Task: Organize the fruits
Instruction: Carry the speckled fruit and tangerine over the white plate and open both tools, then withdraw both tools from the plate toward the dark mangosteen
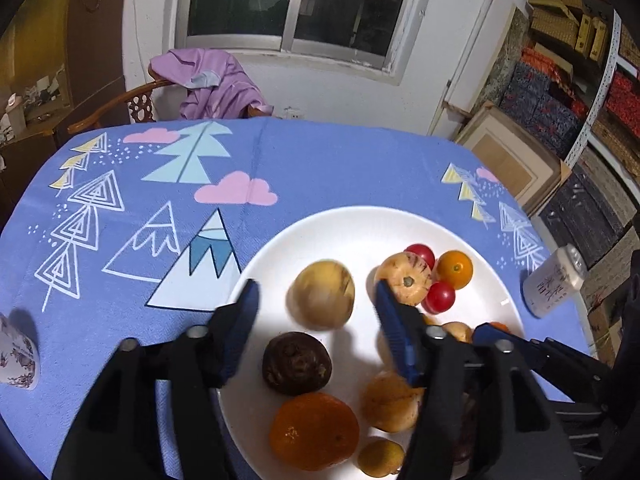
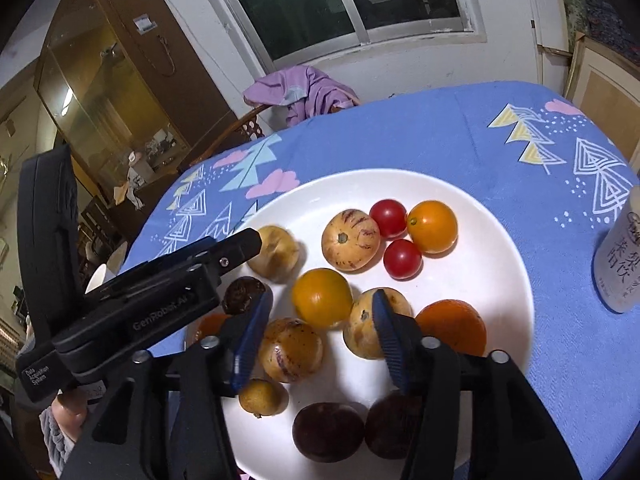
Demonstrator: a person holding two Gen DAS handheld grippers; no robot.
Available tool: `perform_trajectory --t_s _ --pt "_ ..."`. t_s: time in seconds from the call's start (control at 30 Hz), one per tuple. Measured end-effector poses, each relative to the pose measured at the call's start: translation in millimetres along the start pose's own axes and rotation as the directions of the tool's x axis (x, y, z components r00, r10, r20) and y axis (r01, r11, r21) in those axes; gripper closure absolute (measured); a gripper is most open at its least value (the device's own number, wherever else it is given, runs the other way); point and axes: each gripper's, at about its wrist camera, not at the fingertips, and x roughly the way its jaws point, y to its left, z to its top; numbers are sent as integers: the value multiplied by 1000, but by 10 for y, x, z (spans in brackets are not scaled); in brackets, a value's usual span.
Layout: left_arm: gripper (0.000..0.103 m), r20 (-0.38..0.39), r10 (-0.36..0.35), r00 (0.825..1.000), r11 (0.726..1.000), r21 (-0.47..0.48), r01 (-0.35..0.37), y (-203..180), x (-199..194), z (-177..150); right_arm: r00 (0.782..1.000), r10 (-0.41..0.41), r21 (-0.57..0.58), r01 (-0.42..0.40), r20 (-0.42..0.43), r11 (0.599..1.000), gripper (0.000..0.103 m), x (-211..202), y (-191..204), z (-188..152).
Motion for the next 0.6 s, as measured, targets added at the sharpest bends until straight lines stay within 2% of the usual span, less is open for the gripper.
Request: perform_trajectory --t_s 0.17,0.23,0.3,0.37,0.47,0.6 --pt "33 51 -18 999 1000 4 18 4 -325 -33 999 26 -1 -26 42 1000 46 -227 41 18" --pt "33 70 -21 997 1000 7 21 20 -514 -95 996 48 5 -48 69 999 42 -389 74 16" --pt "30 92 -4 996 1000 20 3 47 -744 -215 993 77 12 -79 92 997 36 -555 116 -3" --pt "25 111 42 993 998 37 -46 96 -967 -382 988 111 19 -114 108 993 36 -720 177 -33" --pt "25 106 109 988 992 56 -115 188 -1214 -616 984 139 24 -142 107 990 35 -932 279 -124" --pt "24 77 87 993 996 31 -89 367 -1466 -1042 981 154 16 -157 121 988 27 -1220 323 -470"
